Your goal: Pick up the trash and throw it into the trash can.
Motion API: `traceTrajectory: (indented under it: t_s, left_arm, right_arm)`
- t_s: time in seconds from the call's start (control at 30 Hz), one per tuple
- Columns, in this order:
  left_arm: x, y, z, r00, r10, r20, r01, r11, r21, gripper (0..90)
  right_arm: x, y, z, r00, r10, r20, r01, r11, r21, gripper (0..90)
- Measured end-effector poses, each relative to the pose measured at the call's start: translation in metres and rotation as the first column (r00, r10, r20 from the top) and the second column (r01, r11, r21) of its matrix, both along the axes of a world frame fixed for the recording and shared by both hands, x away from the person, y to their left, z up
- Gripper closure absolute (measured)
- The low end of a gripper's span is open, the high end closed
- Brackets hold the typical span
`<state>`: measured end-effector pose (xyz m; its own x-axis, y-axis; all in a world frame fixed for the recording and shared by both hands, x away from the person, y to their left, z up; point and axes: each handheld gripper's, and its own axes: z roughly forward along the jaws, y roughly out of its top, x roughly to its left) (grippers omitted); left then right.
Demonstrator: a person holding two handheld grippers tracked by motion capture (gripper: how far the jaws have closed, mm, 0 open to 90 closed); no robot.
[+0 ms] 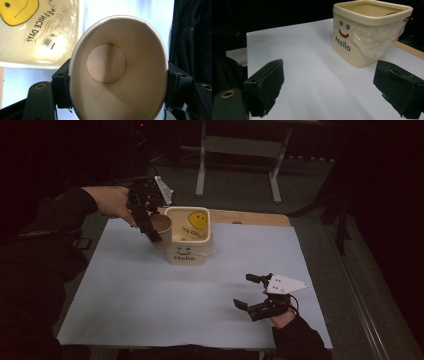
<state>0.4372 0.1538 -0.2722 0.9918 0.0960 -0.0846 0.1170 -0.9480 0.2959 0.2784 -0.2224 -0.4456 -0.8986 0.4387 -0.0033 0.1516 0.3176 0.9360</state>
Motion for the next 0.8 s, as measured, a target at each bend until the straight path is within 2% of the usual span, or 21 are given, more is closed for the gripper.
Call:
traceTrajectory:
  t_s: [0.23,0.37,0.8]
  left_arm:
    - [0.008,-0.01,0.002,0.9999,-0.015,0.005,0.015,0.9999,-0.008,28.2]
    - [0.012,-0.014,0.003,0.9999,-0.014,-0.008,0.014,0.9997,-0.018,28.3]
    - [0.021,-0.026,0.015,0.9993,-0.036,0.014,0.036,0.999,-0.027,28.3]
  right_arm:
    - [0.0,-0.001,0.0,1.0,0.0,0.0,0.0,1.0,0.001,9.5]
    - [0.0,-0.001,0.0,1.0,0.001,0.0,-0.001,1.0,0.0,9.5]
    - [0.001,0.0,-0.001,1.0,0.005,-0.005,-0.005,1.0,0.003,9.5]
